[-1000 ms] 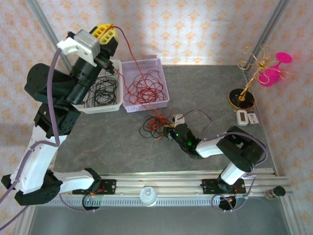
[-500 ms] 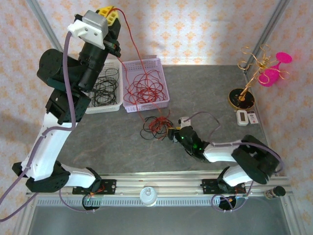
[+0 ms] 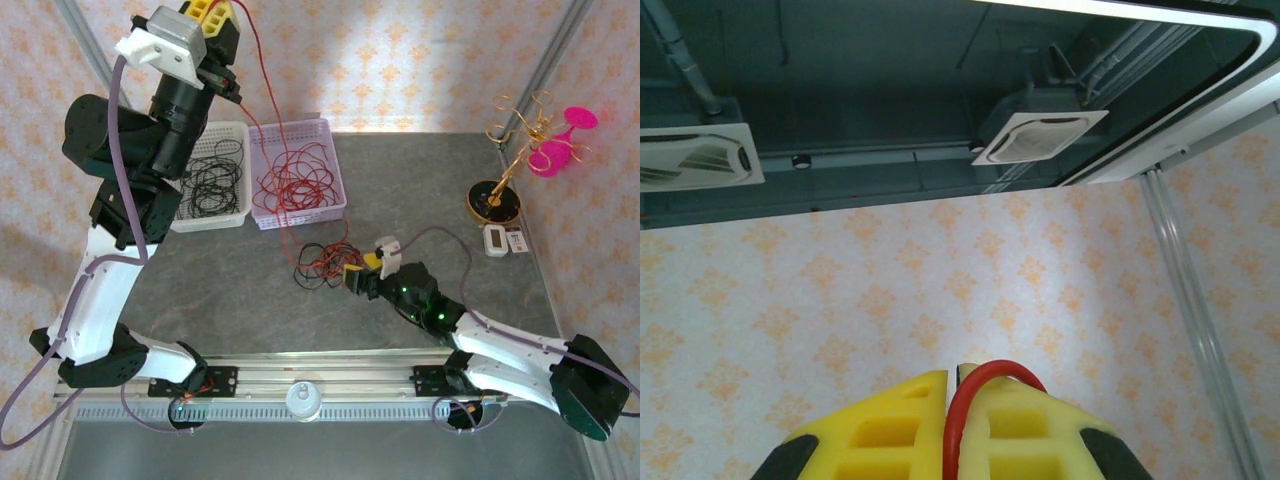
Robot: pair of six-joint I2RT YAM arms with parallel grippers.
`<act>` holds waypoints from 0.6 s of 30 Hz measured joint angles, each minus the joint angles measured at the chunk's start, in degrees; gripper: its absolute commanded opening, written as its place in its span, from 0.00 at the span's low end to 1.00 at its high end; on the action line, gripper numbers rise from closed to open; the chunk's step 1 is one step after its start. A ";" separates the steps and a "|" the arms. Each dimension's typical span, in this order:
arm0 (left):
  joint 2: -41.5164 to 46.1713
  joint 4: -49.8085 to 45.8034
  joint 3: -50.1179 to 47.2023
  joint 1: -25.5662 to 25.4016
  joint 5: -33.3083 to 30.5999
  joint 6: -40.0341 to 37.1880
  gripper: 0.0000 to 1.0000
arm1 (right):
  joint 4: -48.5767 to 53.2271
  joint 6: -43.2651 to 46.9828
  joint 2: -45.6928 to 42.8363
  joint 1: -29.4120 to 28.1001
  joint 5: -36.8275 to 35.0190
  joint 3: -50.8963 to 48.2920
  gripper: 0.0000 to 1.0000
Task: Untangle the cables
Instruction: Place the cable into the container.
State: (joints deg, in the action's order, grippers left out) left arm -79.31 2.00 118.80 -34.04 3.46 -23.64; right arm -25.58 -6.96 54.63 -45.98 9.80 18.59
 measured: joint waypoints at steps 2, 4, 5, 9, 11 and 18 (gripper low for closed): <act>-0.02 0.00 -0.02 0.00 0.68 0.33 0.00 | -1.38 4.04 3.19 0.00 2.75 4.98 0.68; -0.02 0.00 -0.02 0.00 0.85 0.63 0.00 | -3.45 7.78 8.04 0.00 5.20 10.03 0.68; -0.02 0.00 -0.02 0.02 0.85 0.66 0.00 | -4.46 9.29 10.84 0.00 6.34 12.41 0.67; -0.02 0.00 -0.02 0.02 0.76 0.61 0.00 | -7.56 12.20 23.17 -0.02 8.98 18.86 0.62; -0.02 0.00 0.09 0.02 0.74 0.42 0.00 | -7.93 12.37 28.72 0.07 9.68 20.35 0.60; -0.11 0.02 1.81 0.02 -0.20 -1.60 0.00 | -7.91 8.50 38.07 0.28 8.66 18.40 0.54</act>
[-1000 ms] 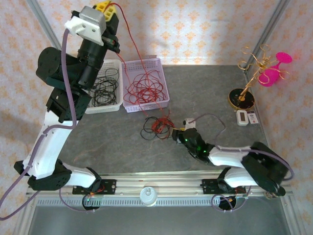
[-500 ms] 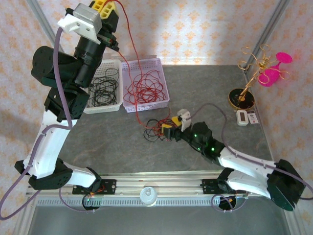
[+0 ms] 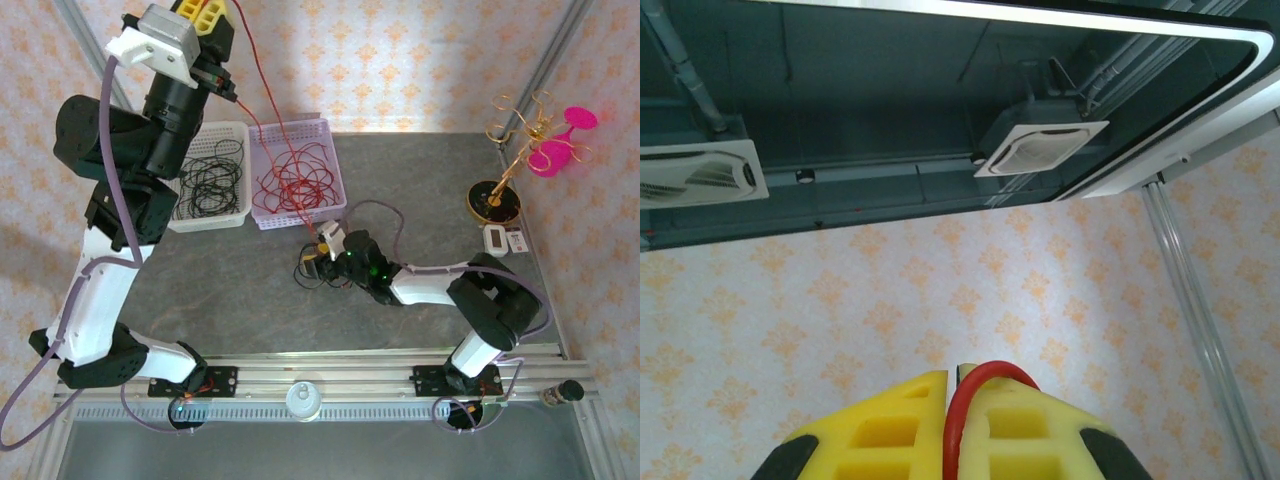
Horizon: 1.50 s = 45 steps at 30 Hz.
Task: Untangle the cables
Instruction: Place the cable into the container.
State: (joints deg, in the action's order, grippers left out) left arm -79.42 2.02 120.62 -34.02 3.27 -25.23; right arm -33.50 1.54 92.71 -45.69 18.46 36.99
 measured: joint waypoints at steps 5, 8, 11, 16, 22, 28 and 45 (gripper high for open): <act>-1.07 1.07 0.48 0.07 -2.54 -2.01 0.00 | 2.49 -4.42 -0.26 0.09 -3.56 -2.27 0.50; -3.43 2.16 0.66 0.94 -3.85 -2.73 0.00 | 5.46 -6.78 -2.62 0.13 -5.49 -3.58 0.49; -6.86 3.45 0.74 2.56 -4.90 -3.02 0.00 | 8.35 -8.68 -7.61 0.13 -6.60 -6.14 0.49; -14.23 5.38 2.47 5.99 -5.29 -1.86 0.00 | 12.74 -11.13 -18.58 0.13 -6.64 -8.92 0.50; -21.70 6.16 9.92 9.99 -4.68 1.88 0.00 | 15.37 -12.96 -26.49 0.13 -6.51 -9.27 0.50; -23.54 9.22 13.22 13.40 -3.67 5.88 0.00 | 18.34 -13.60 -27.26 0.13 -6.73 -9.27 0.50; -25.22 23.26 -25.99 15.80 -5.35 11.43 0.00 | 22.86 -16.22 -30.93 0.15 -10.29 -9.27 0.53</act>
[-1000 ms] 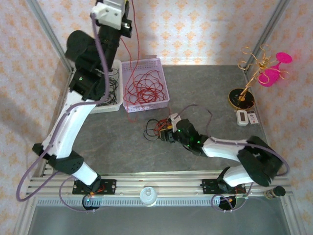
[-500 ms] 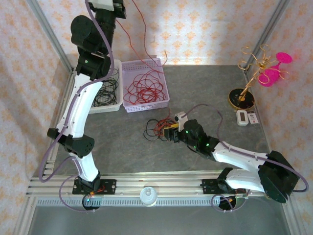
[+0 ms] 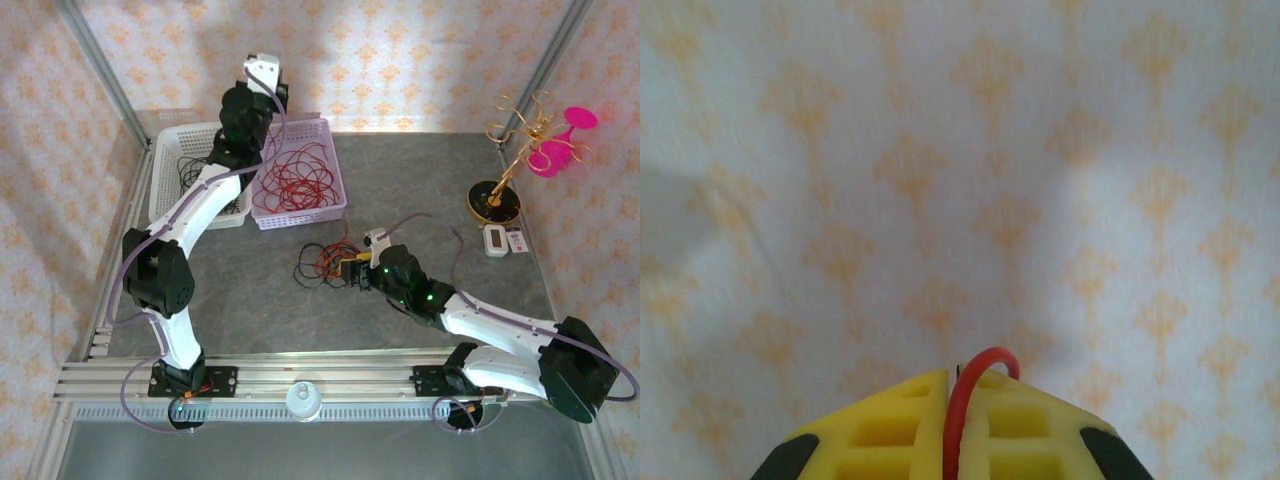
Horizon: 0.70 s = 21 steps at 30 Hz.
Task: Untangle the cables
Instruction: Place the cable into the container.
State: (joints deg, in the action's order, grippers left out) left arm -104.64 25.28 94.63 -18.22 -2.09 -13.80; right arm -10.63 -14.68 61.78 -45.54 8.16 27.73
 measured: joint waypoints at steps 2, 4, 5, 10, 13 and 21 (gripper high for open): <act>-0.68 1.44 -3.23 0.00 0.07 1.46 0.00 | 0.66 -1.03 0.02 0.02 -0.92 0.00 0.53; -2.34 2.54 -4.72 0.00 0.09 2.97 0.00 | 2.16 -2.51 0.63 0.68 -1.44 0.37 0.53; -3.39 2.89 -4.87 0.00 0.11 3.56 0.00 | 2.93 -3.13 1.07 1.11 -1.60 0.63 0.53; -10.60 3.65 -4.83 0.00 0.15 7.13 0.00 | 6.32 -5.97 2.19 3.52 -2.19 1.27 0.53; -14.16 3.19 -5.14 0.00 0.17 9.31 0.00 | 7.74 -6.88 2.03 4.39 -2.86 1.27 0.53; -15.41 1.14 -10.34 -0.04 0.81 17.20 0.43 | 11.50 -7.61 3.93 7.02 -2.67 2.67 0.55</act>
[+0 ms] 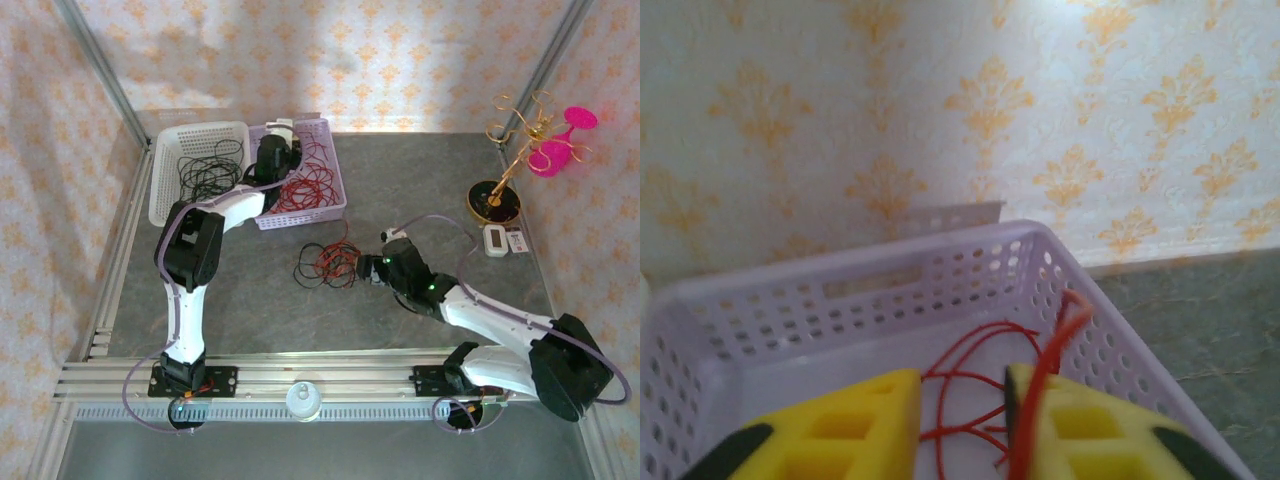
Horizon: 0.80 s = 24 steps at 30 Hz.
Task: Untangle the cables
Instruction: Place the cable into the container.
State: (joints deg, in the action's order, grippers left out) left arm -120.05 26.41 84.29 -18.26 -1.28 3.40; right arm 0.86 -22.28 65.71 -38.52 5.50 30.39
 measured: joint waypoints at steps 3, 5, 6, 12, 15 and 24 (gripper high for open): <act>0.04 -0.74 -1.42 0.00 0.48 1.90 0.56 | 1.51 0.02 3.72 1.05 0.72 2.69 0.56; 0.37 -1.81 -2.62 0.00 0.59 2.91 0.61 | 2.19 0.26 5.51 1.64 1.11 4.07 0.56; 0.85 -2.78 -3.32 0.00 0.74 3.10 0.63 | 2.58 0.46 6.14 1.92 1.36 4.61 0.56; 7.78 -10.16 -5.40 0.00 1.62 3.21 0.71 | 5.42 2.54 9.27 4.48 2.10 8.24 0.55; 14.40 -12.17 -7.28 0.00 2.82 3.21 0.72 | 6.49 3.08 9.66 6.43 2.49 8.94 0.54; 19.39 -19.17 -7.96 0.00 7.69 1.88 0.69 | 7.69 3.85 8.11 7.89 4.90 8.57 0.51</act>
State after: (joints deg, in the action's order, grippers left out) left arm -100.66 7.25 76.34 -18.26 6.42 5.28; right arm 8.56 -18.44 73.82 -30.63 10.39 38.96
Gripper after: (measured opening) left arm 0.704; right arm 0.518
